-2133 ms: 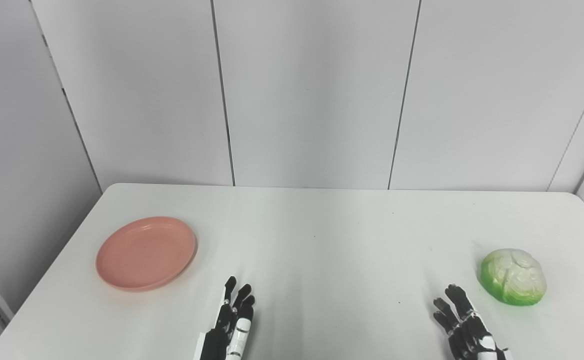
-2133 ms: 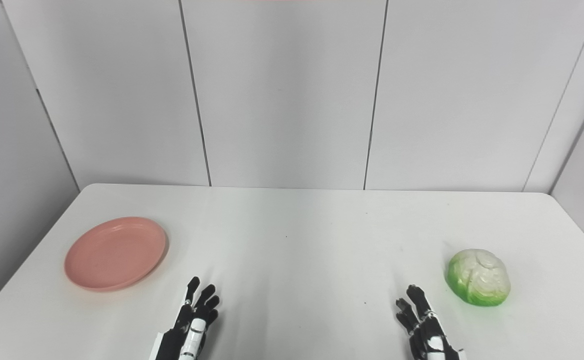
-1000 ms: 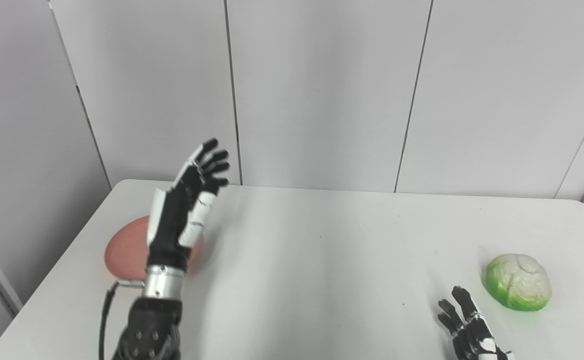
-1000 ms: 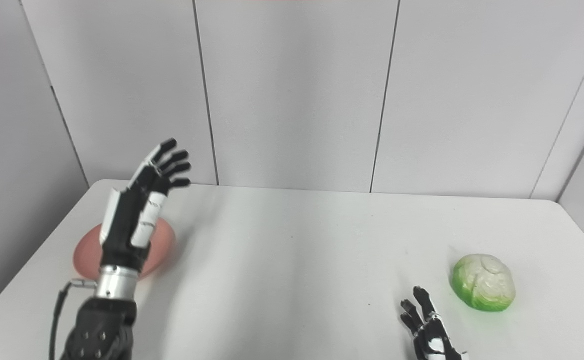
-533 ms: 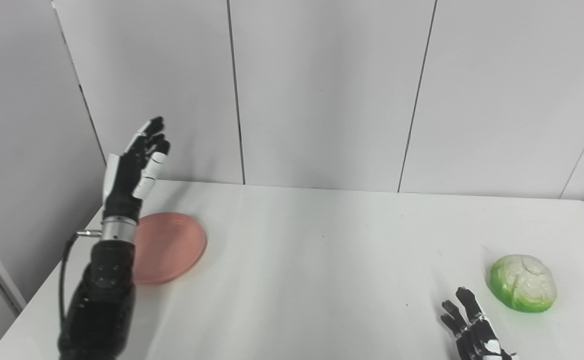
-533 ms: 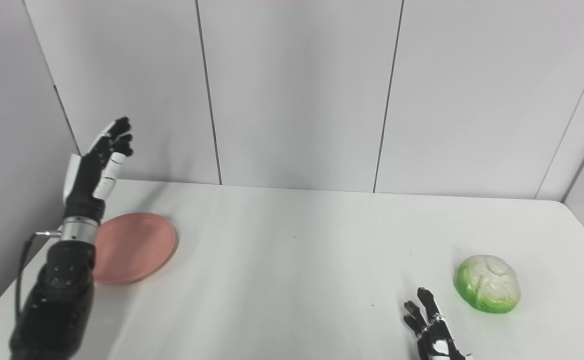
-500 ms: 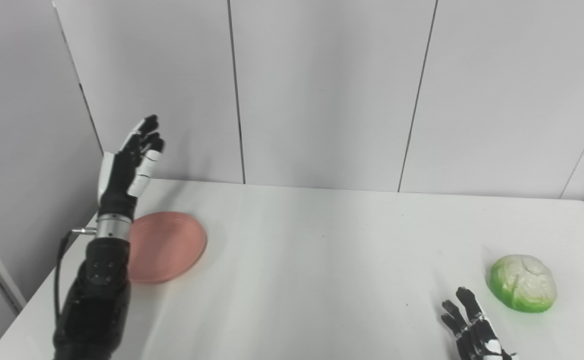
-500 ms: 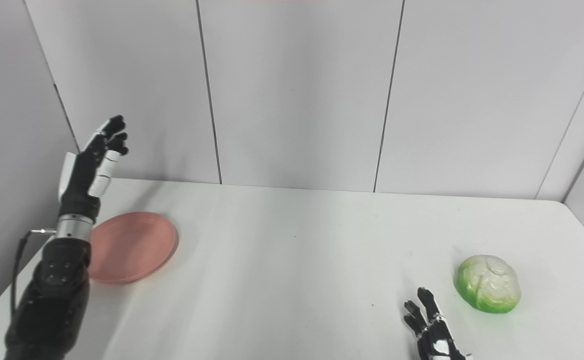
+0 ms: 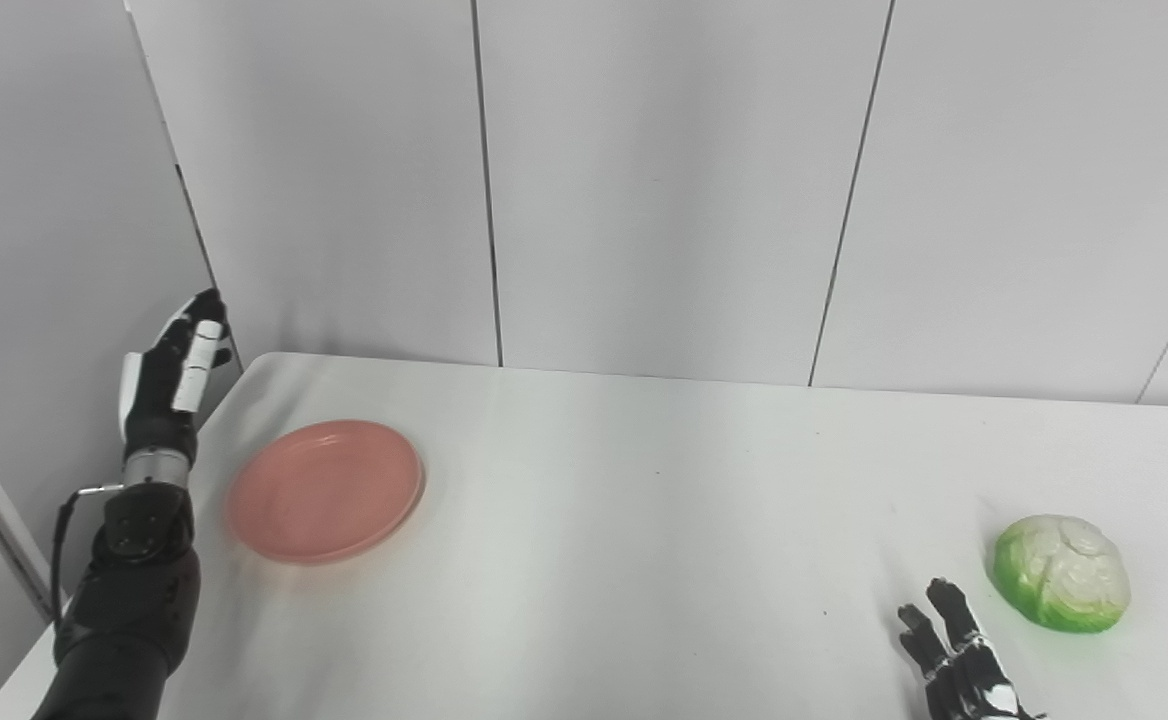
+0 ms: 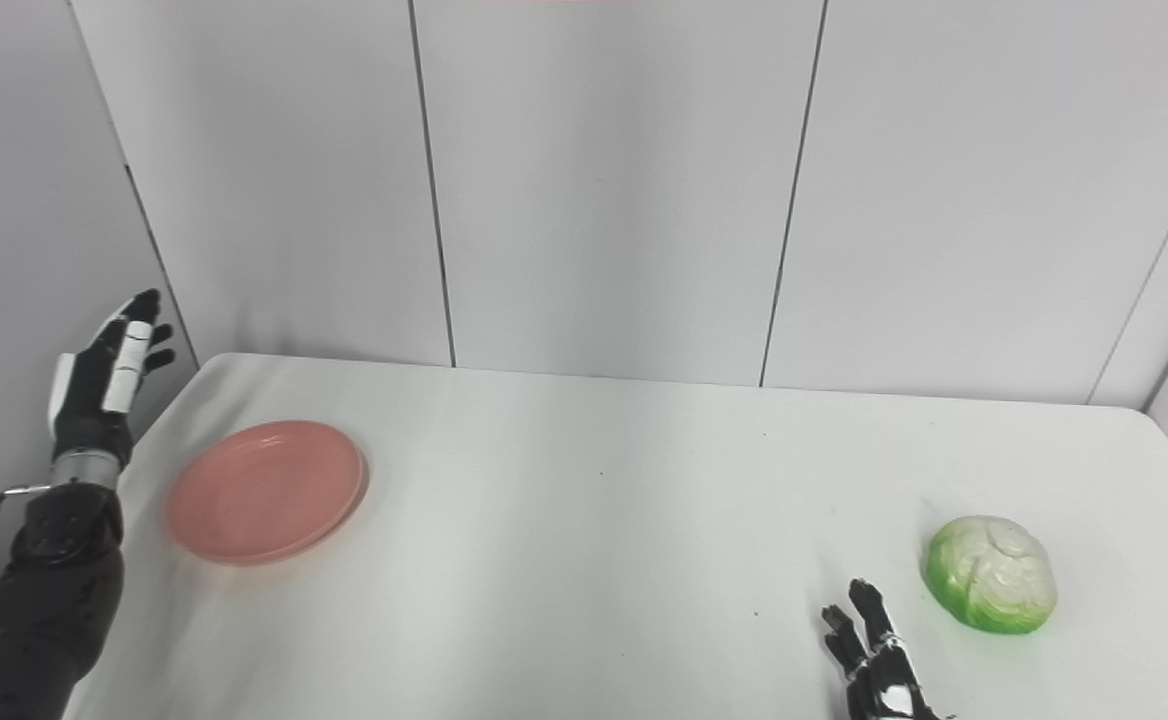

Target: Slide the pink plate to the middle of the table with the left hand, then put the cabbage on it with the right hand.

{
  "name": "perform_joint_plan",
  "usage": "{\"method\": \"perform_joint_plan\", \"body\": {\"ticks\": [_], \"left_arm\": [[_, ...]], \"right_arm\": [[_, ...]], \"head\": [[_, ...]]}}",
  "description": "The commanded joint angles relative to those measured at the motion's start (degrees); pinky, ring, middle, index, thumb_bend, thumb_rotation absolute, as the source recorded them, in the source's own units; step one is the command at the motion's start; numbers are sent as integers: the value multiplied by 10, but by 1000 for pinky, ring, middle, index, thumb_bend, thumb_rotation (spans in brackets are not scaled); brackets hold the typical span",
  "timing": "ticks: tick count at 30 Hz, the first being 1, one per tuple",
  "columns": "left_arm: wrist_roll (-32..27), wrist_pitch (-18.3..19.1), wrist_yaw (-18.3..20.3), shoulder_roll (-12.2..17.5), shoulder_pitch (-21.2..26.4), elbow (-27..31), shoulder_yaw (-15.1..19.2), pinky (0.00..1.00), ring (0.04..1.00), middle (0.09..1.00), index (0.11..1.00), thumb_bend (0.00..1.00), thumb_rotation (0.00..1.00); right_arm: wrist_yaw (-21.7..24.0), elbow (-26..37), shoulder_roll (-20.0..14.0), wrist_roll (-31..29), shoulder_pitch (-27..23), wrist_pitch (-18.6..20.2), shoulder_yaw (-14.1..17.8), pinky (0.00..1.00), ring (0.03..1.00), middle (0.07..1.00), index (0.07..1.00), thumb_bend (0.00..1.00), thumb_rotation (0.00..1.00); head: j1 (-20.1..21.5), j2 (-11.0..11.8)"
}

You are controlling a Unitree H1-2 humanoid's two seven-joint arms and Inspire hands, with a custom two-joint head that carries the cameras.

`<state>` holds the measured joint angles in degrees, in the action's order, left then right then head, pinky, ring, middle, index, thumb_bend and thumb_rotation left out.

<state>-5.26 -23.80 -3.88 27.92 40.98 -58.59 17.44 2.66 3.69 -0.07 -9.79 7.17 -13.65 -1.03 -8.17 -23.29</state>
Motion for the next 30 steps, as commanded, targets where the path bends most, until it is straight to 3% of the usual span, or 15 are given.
{"method": "perform_joint_plan", "body": {"ticks": [1,8,13,20,27,30], "left_arm": [[-9,-23,-9,20,26,-1,4,814,861,896,835,800,887],[-23,-26,19,19,8,-21,-3,819,858,882,826,785,888],[-51,-17,53,11,4,-32,2,742,826,862,808,806,807],[-56,-16,73,-14,-18,-54,-9,715,783,821,789,759,807],[-67,-14,85,-42,-22,-69,-12,704,782,817,790,827,805],[-64,-12,90,-55,-25,-66,-19,704,780,812,795,807,816]], "right_arm": [[3,-7,7,-2,46,37,-7,938,897,947,898,741,1000],[4,-2,3,0,48,41,-3,932,895,940,899,746,1000],[2,0,3,4,48,43,-3,925,883,926,900,770,1000],[-1,8,6,7,53,44,-4,906,870,913,889,785,1000],[2,13,8,6,54,45,-7,899,867,912,891,791,1000],[1,14,9,8,54,47,-8,892,863,906,889,793,1000]], "head": [[0,-3],[1,-10],[5,-14],[8,-21],[14,-26],[17,-27]]}}
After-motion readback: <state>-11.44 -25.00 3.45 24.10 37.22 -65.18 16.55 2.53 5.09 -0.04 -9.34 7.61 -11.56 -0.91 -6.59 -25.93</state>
